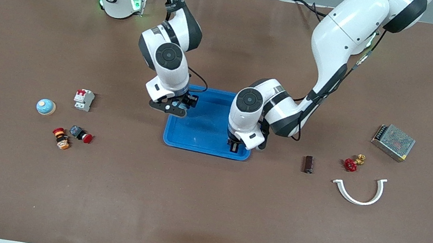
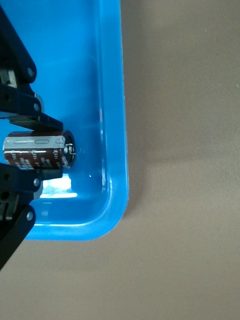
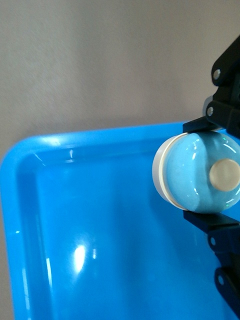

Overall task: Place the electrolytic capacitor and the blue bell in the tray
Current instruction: 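Open both grippers to drop the bell and capacitor into the tray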

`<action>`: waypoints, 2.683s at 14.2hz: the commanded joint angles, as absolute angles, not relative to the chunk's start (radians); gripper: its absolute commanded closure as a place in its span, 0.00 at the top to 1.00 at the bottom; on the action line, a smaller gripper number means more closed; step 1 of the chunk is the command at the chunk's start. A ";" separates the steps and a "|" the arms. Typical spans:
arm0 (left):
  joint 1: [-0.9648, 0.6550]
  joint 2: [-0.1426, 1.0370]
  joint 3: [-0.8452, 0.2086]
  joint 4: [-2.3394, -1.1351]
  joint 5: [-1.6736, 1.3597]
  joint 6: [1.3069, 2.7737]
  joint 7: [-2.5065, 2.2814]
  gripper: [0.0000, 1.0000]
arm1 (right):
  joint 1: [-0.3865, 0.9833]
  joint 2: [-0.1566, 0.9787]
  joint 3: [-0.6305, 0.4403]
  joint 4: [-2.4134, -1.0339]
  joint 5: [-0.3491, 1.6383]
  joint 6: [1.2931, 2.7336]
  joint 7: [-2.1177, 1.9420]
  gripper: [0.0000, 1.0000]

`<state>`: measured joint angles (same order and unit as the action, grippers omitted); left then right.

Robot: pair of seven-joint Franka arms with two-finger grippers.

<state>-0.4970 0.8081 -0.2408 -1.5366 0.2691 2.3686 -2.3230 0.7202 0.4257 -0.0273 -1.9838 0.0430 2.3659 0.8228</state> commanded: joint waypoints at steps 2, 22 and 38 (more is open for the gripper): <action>-0.511 0.816 -0.229 -1.503 0.298 2.356 -2.298 1.00 | 0.771 0.437 -0.040 -1.994 0.057 2.405 0.868 0.35; -0.387 0.586 -0.244 -1.493 0.146 2.031 -1.788 1.00 | 0.821 0.531 -0.041 -1.997 0.055 2.539 0.902 0.84; -0.270 0.506 -0.236 -1.493 0.158 1.899 -1.252 1.00 | 0.513 0.183 -0.048 -1.881 0.048 2.009 0.416 1.00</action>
<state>-0.2790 0.5145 -0.2394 -1.4805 0.1619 1.9110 -1.3214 0.5780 0.1985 -0.0640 -1.9237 0.0420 2.0958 0.5010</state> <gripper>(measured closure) 0.000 0.000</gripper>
